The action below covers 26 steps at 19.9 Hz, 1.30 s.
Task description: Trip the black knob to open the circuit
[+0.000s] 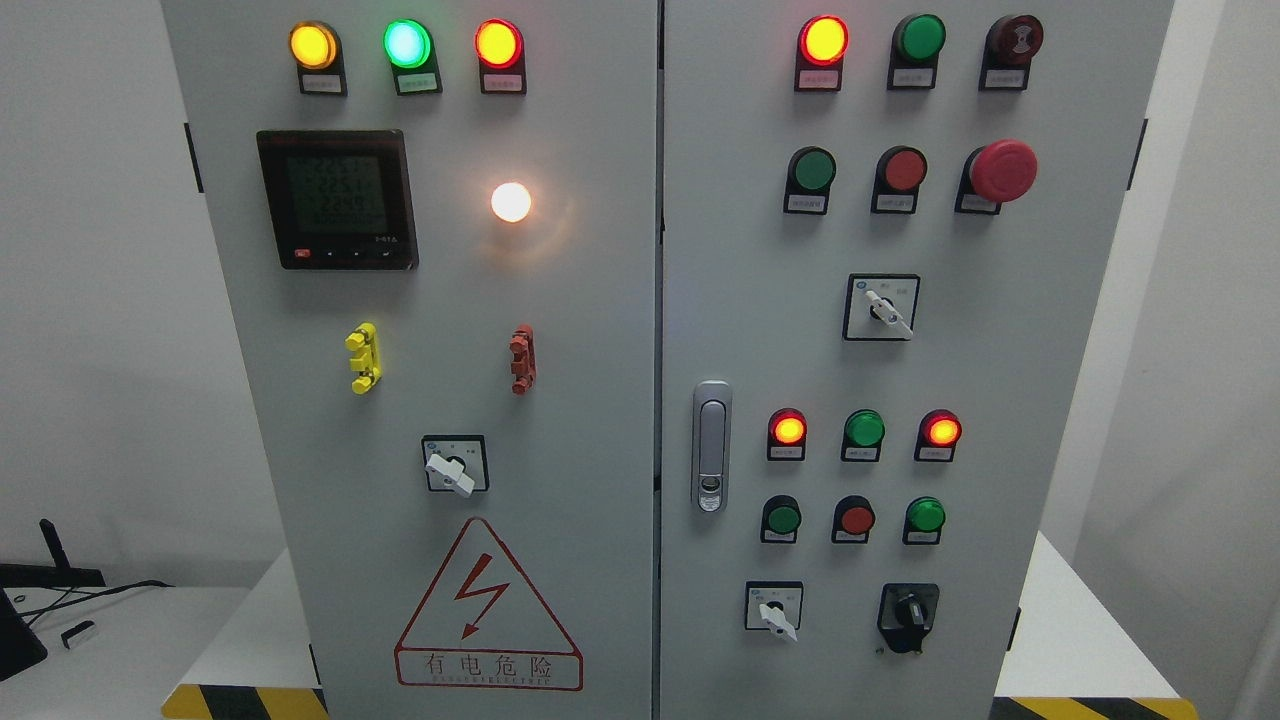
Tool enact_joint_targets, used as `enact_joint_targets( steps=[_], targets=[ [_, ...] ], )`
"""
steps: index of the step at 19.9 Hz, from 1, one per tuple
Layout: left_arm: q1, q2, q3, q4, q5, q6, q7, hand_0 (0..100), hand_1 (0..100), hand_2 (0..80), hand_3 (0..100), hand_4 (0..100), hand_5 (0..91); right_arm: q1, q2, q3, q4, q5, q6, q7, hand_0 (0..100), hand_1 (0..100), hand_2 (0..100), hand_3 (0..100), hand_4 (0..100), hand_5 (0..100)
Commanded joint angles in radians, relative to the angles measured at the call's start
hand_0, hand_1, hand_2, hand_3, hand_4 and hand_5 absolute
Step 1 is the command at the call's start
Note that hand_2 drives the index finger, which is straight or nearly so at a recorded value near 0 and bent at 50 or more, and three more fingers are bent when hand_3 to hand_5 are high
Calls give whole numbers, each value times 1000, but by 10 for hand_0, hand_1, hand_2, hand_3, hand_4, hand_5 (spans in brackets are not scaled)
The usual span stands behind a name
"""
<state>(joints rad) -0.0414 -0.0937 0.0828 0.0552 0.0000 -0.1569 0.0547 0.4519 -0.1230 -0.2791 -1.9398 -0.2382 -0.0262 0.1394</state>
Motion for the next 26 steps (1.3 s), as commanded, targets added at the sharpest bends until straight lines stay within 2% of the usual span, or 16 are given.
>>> enact_joint_targets(
  steps=[1,4,8,10,14,17,19,22,26],
  targets=[
    [0,0,0,0,-31,0,0,120,389,0,0,0,0,-114,6,-6,-61,-1,52,0,233,388,259,733,672,610],
    [0,0,0,0,-31,0,0,120,389,0,0,0,0,-173,6,12,-59,-1,112,0,232,392,263,785,722,646],
    [0,0,0,0,-31,0,0,120,389,0,0,0,0,-216,6,40,-59,-1,137,-3,227,401,267,951,870,860],
    [0,0,0,0,-31,0,0,120,389,0,0,0,0,-223,8,52,-57,0,147,-6,224,404,272,1000,942,893],
    [0,0,0,0,-31,0,0,120,389,0,0,0,0,-249,20,69,-51,0,175,-14,209,426,295,1000,1000,928],
    [0,0,0,0,-31,0,0,120,389,0,0,0,0,-314,29,81,-28,2,212,-24,203,442,307,1000,1000,940],
    [0,0,0,0,-31,0,0,120,389,0,0,0,0,-352,31,101,-4,8,213,-27,181,539,320,1000,1000,945],
    [0,0,0,0,-31,0,0,120,389,0,0,0,0,-381,29,113,13,13,216,-40,195,615,335,1000,1000,948],
    [0,0,0,0,-31,0,0,120,389,0,0,0,0,-397,31,140,31,30,226,-46,195,666,349,1000,1000,949]
  ],
)
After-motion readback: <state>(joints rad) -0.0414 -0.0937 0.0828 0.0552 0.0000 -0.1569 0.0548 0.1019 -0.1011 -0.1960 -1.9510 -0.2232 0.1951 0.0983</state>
